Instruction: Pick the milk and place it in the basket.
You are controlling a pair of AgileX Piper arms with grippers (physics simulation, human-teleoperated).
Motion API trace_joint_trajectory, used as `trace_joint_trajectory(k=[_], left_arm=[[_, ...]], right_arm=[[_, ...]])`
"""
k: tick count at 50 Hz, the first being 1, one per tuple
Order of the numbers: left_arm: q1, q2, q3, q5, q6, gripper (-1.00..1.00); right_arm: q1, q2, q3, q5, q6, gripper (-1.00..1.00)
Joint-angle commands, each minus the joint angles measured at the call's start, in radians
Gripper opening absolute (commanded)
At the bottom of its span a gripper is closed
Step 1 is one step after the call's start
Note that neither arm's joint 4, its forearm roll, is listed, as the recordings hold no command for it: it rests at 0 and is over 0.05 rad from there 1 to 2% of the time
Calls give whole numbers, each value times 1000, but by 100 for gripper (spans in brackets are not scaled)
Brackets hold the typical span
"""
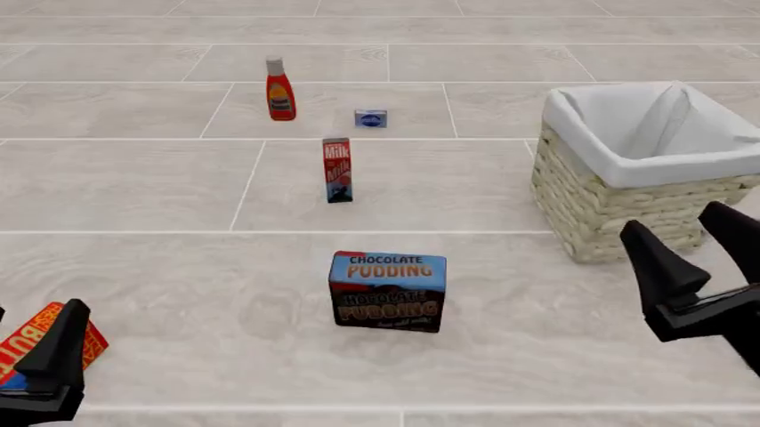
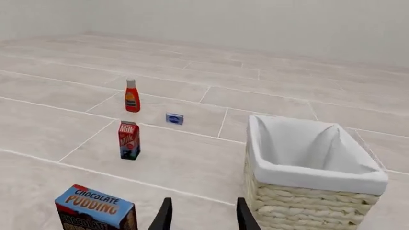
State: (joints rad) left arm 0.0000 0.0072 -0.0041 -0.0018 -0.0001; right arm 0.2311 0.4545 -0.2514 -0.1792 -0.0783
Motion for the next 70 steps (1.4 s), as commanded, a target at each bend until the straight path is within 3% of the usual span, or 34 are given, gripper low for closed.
trace_joint_trajectory(k=[1,17,24,33,39,44,48,60,64,66,70], left_arm=[[0,0,0,0,0,100],[0,0,0,0,0,100],[0,1,0,0,0,100],[0,0,0,0,0,100],[0,0,0,0,0,100],[0,0,0,0,0,100],[0,1,0,0,0,100],[0,0,0,0,0,100],[0,0,0,0,0,100],[0,0,0,0,0,100],[0,0,0,0,0,100]], right_arm=[[99,174,-142,-31,-36,100],[265,420,-321,-150,1,100],[338,494,-382,-221,136,100],[298,655,-497,-263,188,100],[273,795,-610,-219,197,100],[306,882,-678,-193,188,100],[300,912,-710,-169,163,100],[311,984,-858,-14,192,100],[327,1012,-914,42,178,100],[331,1018,-926,58,226,100],[344,1056,-977,109,238,100]])
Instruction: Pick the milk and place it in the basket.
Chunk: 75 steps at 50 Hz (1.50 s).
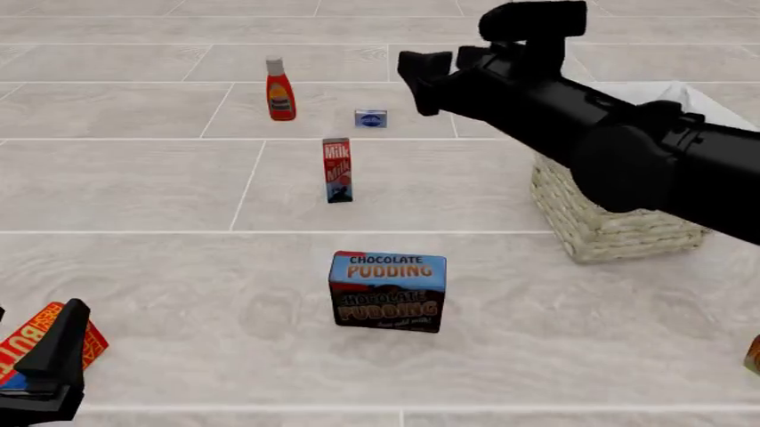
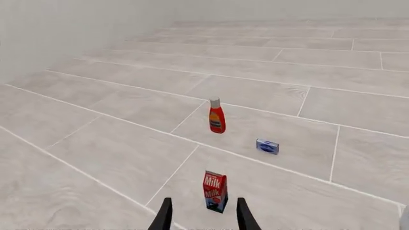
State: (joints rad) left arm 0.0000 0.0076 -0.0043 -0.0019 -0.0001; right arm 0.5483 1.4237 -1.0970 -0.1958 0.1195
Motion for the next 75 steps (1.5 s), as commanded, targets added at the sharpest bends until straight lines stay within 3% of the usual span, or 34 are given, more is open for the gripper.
trace_joint_trajectory(k=[1,11,16,19,24,26,45,59,75], left_arm=[[0,0,0,0,0,100],[0,0,0,0,0,100],[0,0,0,0,0,100],[0,0,0,0,0,100],[0,0,0,0,0,100],[0,0,0,0,0,100],[0,0,0,0,0,100],[0,0,0,0,0,100],[0,0,0,0,0,100]], right_arm=[[26,85,-135,127,32,100],[51,137,-214,198,-14,100],[78,162,-234,199,13,100],[100,157,-225,149,42,100],[48,216,-273,178,-22,100],[44,225,-279,179,-22,100],[-3,413,-435,210,-9,100],[13,571,-610,277,48,100],[-15,701,-734,297,47,100]])
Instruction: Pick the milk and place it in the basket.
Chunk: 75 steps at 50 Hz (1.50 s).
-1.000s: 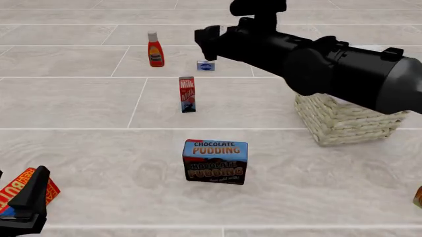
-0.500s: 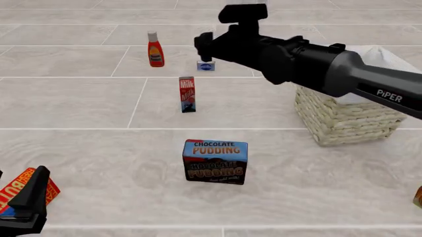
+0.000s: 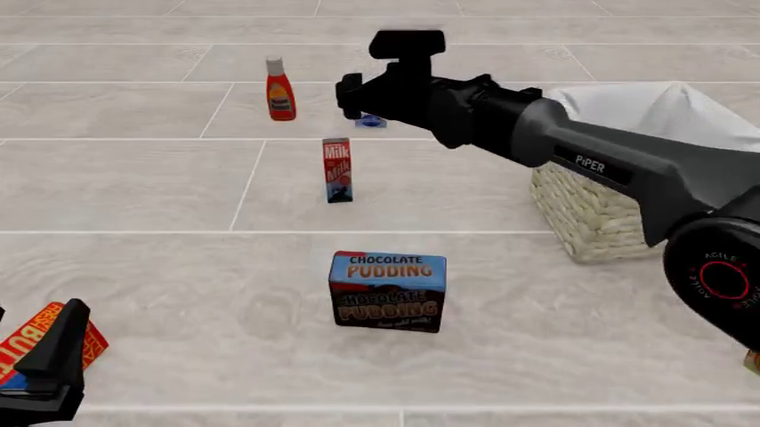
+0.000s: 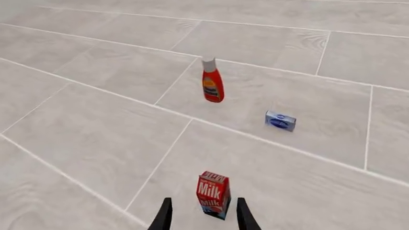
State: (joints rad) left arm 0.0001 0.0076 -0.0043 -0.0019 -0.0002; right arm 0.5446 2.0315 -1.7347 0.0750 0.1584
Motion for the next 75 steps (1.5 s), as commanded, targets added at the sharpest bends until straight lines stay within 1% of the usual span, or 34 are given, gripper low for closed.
trace_joint_trajectory(k=[1,5,7,13,21,26,31,40,43,52,66,70,75], left_arm=[[0,0,0,0,0,100],[0,0,0,0,0,100],[0,0,0,0,0,100],[0,0,0,0,0,100],[0,0,0,0,0,100],[0,0,0,0,0,100],[0,0,0,0,0,100],[0,0,0,0,0,100],[0,0,0,0,0,100],[0,0,0,0,0,100],[0,0,0,0,0,100],[0,0,0,0,0,100],[0,0,0,0,0,100]], right_arm=[[-15,106,-110,31,9,100],[-12,134,-141,37,6,100],[-13,147,-158,40,-7,100],[-4,221,-247,76,12,100],[3,285,-314,98,26,100],[0,325,-372,129,24,100],[-4,376,-453,172,37,100],[-4,448,-546,215,50,100],[0,497,-614,255,64,100],[1,572,-725,309,70,100],[-4,755,-1025,467,90,100],[-4,790,-1078,493,102,100],[-1,806,-1091,501,106,100]])
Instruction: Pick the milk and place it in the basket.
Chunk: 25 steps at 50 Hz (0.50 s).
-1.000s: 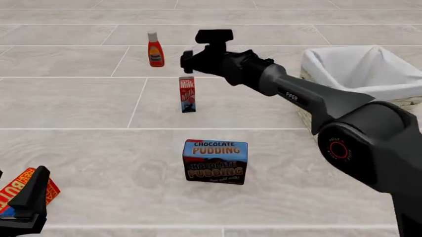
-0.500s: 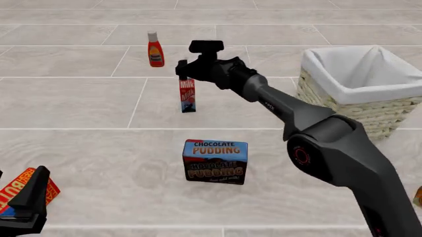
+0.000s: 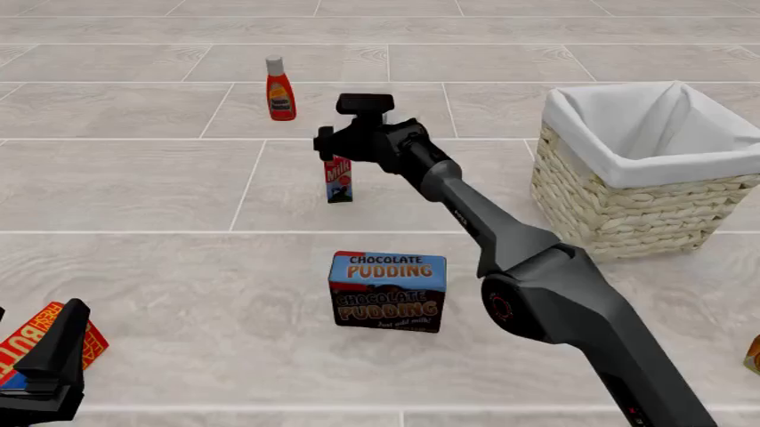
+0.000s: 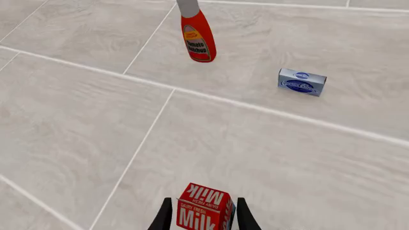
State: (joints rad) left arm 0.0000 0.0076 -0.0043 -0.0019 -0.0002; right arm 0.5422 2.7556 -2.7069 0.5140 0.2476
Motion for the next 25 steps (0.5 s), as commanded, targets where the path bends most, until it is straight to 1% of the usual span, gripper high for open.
trace_joint_trajectory(k=[1,8,20,21,25], left_arm=[[0,0,0,0,0,100],[0,0,0,0,0,100],[0,0,0,0,0,100],[1,18,-16,-4,1,100],[1,10,-17,0,3,100]], right_arm=[[2,86,-119,61,20,100],[15,109,-122,61,43,100],[32,141,-123,62,59,100],[34,142,-123,59,61,100],[34,149,-123,62,65,100]])
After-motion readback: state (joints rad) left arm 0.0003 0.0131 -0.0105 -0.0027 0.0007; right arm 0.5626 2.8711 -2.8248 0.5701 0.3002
